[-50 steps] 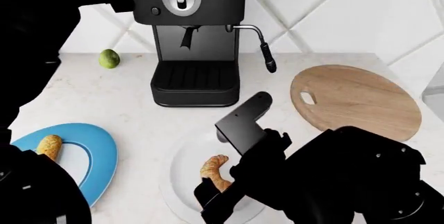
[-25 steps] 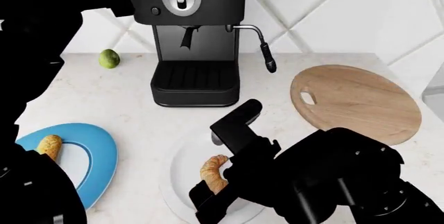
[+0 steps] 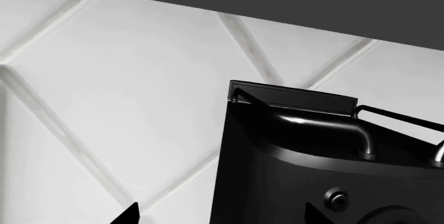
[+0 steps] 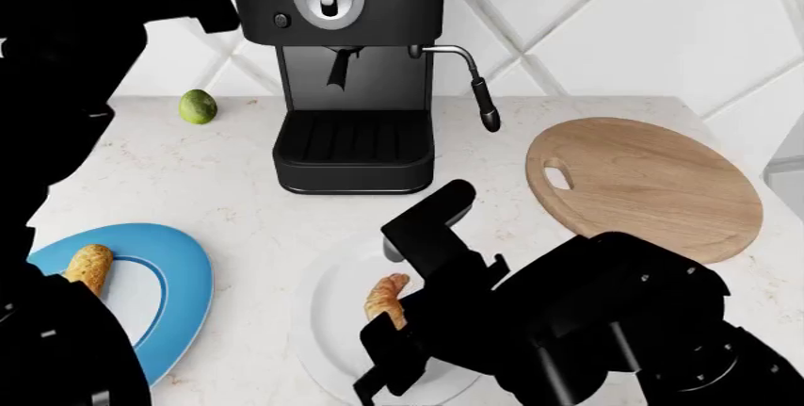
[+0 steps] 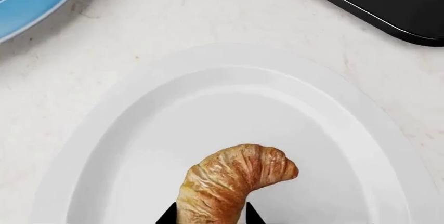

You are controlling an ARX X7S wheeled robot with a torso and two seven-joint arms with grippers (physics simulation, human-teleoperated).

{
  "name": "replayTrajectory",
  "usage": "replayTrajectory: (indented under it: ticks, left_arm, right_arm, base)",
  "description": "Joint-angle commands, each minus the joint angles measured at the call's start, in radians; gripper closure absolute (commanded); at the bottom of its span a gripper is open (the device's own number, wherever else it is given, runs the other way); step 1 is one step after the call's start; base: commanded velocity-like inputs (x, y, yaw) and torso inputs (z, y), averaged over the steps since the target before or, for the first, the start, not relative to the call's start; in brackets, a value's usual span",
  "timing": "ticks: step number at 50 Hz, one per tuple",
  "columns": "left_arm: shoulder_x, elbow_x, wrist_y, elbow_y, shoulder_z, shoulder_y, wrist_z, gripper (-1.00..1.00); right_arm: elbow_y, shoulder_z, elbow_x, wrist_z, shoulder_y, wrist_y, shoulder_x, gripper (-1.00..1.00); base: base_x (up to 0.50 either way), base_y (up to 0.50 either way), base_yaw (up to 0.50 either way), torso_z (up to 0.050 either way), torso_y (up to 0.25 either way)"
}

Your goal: From the different types of pastries on the counter, select a croissant and place it on the cutting board. Then retrieve a jar of jam from the cabinet and place it alongside the croissant on the cutting board.

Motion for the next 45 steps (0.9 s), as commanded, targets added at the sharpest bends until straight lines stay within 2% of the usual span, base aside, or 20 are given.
replayTrajectory:
  ticks: [1,11,15,25,36,45]
  left_arm:
    - [-0.005,-0.014,-0.03,0.015,-0.008,-0.019,-0.015,-1.0]
    - [-0.003,-0.023,-0.053,0.023,-0.003,-0.036,-0.029,-1.0]
    - [-0.002,-0.024,-0.049,0.023,0.002,-0.032,-0.03,-1.0]
    - [-0.001,-0.027,-0.04,0.022,0.011,-0.027,-0.032,-1.0]
    - [-0.006,-0.035,-0.039,0.035,0.014,-0.022,-0.035,-1.0]
    - [-0.007,-0.052,-0.052,0.064,0.008,-0.013,-0.039,-1.0]
  right_arm:
    - [-0.01,-0.027,0.0,0.053,0.021,-0.003,0.019,1.0]
    - [-0.102,-0.045,0.231,0.271,0.2,-0.081,0.067,1.0]
    - [-0.121,-0.033,0.274,0.315,0.255,-0.104,0.106,1.0]
    - [-0.048,0.031,0.302,0.293,0.337,-0.075,0.28,1.0]
    - [0.14,0.107,0.058,0.12,0.433,0.025,0.364,1.0]
    - [0.279,0.047,-0.315,-0.176,0.453,0.01,0.35,1.0]
  base:
    - [0.0,0.0,0.0,0.0,0.0]
    - [0.0,0.0,0.0,0.0,0.0]
    - [0.0,0.0,0.0,0.0,0.0]
    - [0.0,0.0,0.0,0.0,0.0]
    - [0.0,0.0,0.0,0.0,0.0]
    - [0.0,0.0,0.0,0.0,0.0]
